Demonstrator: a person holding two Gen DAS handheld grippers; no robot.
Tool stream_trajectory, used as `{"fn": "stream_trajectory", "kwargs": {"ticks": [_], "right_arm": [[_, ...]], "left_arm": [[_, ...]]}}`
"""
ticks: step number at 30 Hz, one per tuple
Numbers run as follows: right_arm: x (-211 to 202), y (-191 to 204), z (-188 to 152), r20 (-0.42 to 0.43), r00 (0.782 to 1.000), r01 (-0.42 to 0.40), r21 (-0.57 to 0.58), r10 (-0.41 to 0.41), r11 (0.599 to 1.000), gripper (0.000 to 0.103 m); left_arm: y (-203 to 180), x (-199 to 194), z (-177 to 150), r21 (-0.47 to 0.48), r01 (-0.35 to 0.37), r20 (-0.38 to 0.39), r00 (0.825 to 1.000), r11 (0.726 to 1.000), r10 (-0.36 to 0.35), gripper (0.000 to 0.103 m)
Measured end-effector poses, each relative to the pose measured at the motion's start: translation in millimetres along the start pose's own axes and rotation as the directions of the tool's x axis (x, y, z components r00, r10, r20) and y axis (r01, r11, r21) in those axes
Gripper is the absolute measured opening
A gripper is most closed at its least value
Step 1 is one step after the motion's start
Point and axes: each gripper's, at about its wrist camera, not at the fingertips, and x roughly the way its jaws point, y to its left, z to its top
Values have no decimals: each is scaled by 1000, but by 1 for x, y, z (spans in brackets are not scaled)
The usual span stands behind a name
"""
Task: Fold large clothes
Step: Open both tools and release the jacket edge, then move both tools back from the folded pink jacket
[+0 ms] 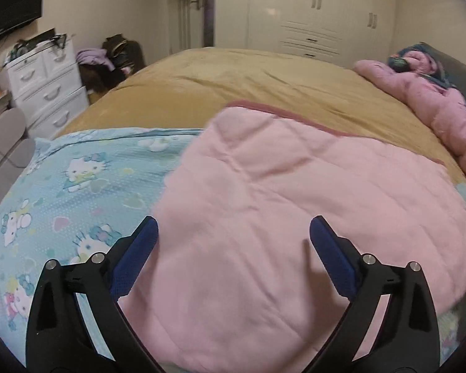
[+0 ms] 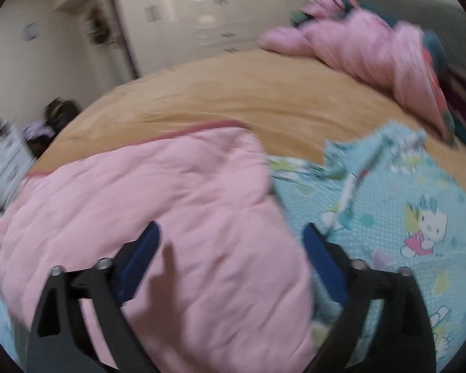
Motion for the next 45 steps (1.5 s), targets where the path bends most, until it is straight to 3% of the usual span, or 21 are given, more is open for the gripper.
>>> {"fn": "stream_trajectory", "kwargs": {"ticks": [3, 7, 11, 16, 25, 29, 35, 45], "right_arm": [[-18, 43, -12, 25, 996, -77, -138, 81, 987, 98], [-10, 79, -22, -90, 981, -185, -191, 171, 964, 98], [6, 94, -29, -138, 984, -142, -231, 111, 963, 99], [34, 93, -41, -218, 971, -150, -224, 101, 963, 99], [41, 92, -45, -198, 973, -158, -211, 116, 965, 99], [5, 80, -36, -140, 975, -194, -183, 170, 964, 99], [-46, 57, -43, -111, 958, -275, -105, 263, 956, 99], [-97, 19, -59, -53, 968, -248, -36, 246, 968, 99]], "left_arm": [[-29, -5, -10, 43, 66, -18, 998, 997, -65, 93], [-63, 6, -25, 120, 83, -67, 995, 989, -76, 93], [-62, 23, -34, 69, 85, -107, 991, 994, -77, 95], [-64, 37, -42, 86, 77, -150, 987, 993, -63, 95], [-58, 37, -47, 68, 116, -134, 985, 991, -106, 95], [-49, 13, -42, 52, 134, -109, 986, 990, -128, 94], [-34, -24, -40, 17, 115, -46, 992, 993, -114, 94], [-13, -59, -48, -5, 98, -12, 995, 995, -98, 94]]}}
